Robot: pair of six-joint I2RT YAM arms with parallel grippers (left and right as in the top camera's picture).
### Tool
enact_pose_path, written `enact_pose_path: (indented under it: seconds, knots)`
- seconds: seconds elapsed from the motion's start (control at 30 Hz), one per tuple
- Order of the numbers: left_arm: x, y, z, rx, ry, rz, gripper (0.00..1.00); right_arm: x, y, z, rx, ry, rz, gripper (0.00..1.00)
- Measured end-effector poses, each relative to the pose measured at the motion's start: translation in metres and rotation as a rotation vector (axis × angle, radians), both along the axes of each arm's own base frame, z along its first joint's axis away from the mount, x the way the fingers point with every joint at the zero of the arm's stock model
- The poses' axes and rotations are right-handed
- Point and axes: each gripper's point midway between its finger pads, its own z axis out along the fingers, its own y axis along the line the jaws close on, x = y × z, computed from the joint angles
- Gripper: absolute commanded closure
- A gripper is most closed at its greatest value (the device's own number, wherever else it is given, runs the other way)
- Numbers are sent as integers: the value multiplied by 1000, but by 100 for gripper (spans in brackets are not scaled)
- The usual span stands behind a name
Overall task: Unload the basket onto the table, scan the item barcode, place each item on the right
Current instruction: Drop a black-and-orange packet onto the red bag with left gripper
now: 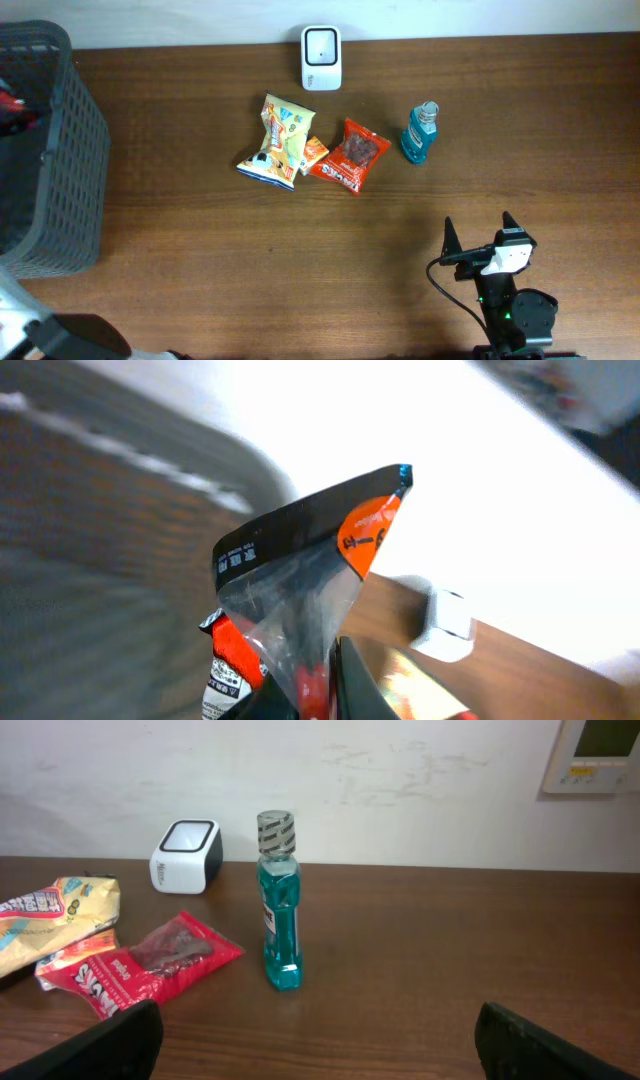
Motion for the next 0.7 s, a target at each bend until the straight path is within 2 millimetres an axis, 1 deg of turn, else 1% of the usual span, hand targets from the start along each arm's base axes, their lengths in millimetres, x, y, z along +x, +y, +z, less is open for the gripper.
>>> enact_pose_path:
  seconds: [0.03,0.07,0.1,0.13,0.17,0.2,0.23,0.27,0.3,0.33,0.37,0.4,0.43,0.47,0.5,0.57,0.6,0.63,0.67,0.7]
  knots:
    - [1,-47,18,-49,-41,-131,100,0,0,0,0,0,0,1]
    - [5,-89,23,-85,-41,-240,100,0,0,0,0,0,1,1]
    - [11,-126,25,-106,-42,-338,100,0,0,0,0,0,0,1]
    - [15,-158,26,-115,-37,-414,100,0,0,0,0,0,0,1]
    - [19,-215,23,-126,-15,-544,100,0,0,0,0,0,0,1]
    - [17,-254,14,-118,37,-606,100,0,0,0,0,0,0,1]
    - [16,-284,1,-76,101,-623,100,0,0,0,0,1,0,1]
    - [12,-323,-15,-7,166,-658,100,0,0,0,-1,1,0,1]
    - [12,-347,-28,54,201,-674,100,0,0,0,0,1,0,1]
    - [11,-381,-47,135,243,-700,100,0,0,0,0,0,0,1]
    - [15,-399,-66,191,283,-707,100,0,0,0,0,0,0,1]
    - [22,-412,-87,235,315,-705,100,0,0,0,0,0,0,1]
    - [34,-425,-113,268,350,-708,100,0,0,0,0,0,0,2]
    - [42,-444,-156,300,420,-730,100,0,0,0,0,0,0,1]
    - [46,-456,-184,317,462,-745,100,0,0,0,0,-2,0,1]
    - [58,-480,-220,336,463,-772,100,0,0,0,0,0,0,1]
    - [59,-488,-237,342,481,-784,98,0,0,0,0,0,0,1]
    - [60,-495,-253,350,495,-795,98,0,0,0,0,0,0,2]
    - [59,-499,-262,353,506,-803,98,0,0,0,0,0,0,1]
    - [59,-501,-269,355,513,-807,84,0,0,0,0,0,0,1]
